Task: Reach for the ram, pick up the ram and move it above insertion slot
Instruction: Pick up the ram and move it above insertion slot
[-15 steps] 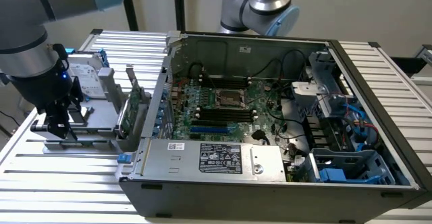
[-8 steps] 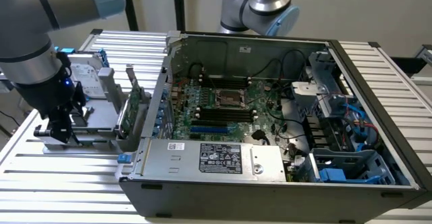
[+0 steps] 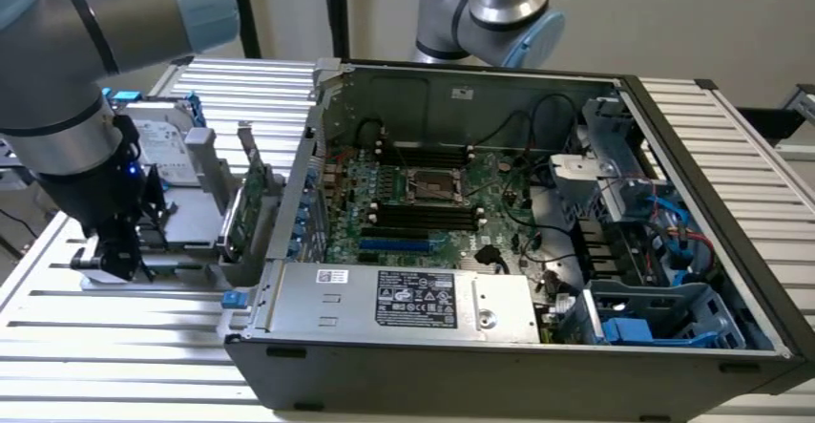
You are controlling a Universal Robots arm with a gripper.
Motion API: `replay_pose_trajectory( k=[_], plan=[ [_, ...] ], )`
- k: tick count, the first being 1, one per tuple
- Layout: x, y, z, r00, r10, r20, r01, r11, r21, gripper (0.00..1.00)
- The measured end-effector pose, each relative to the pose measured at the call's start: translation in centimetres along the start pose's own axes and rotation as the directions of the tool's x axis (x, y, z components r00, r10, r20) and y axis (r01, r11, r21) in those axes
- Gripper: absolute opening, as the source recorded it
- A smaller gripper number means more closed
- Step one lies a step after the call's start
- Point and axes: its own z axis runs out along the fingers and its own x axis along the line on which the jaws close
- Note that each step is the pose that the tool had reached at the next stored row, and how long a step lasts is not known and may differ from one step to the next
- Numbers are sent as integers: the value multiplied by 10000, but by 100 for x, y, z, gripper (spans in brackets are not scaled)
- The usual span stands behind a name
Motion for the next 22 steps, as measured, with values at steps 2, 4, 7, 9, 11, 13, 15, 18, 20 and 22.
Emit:
replay_pose_trajectory(
  k=[2, 4, 7, 9, 11, 13, 15, 18, 20, 22],
  plan=[
    [1, 2, 36, 10000, -1, 0, 1, 10000, 0, 54],
    [0, 10, 72, 10000, -1, 0, 1, 10000, 0, 54],
    [-1, 13, 120, 10000, -2, 0, 2, 10000, 1, 54],
    [-3, 16, 134, 10000, -1, -1, 1, 10000, -1, 54],
    [-4, 22, 138, 10000, -1, -1, 1, 10000, -1, 52],
    [-5, 29, 143, 10000, -1, 1, 1, 10000, 1, 45],
    [-6, 31, 149, 10000, -2, 0, 2, 10000, 0, 33],
    [-13, 35, 165, 10000, 1, -1, -1, 10000, -1, 27],
    [-21, 37, 171, 10000, -1, -2, 1, 10000, -2, 21],
    [-32, 38, 175, 10000, -1, -1, 1, 10000, -2, 21]
  ],
)
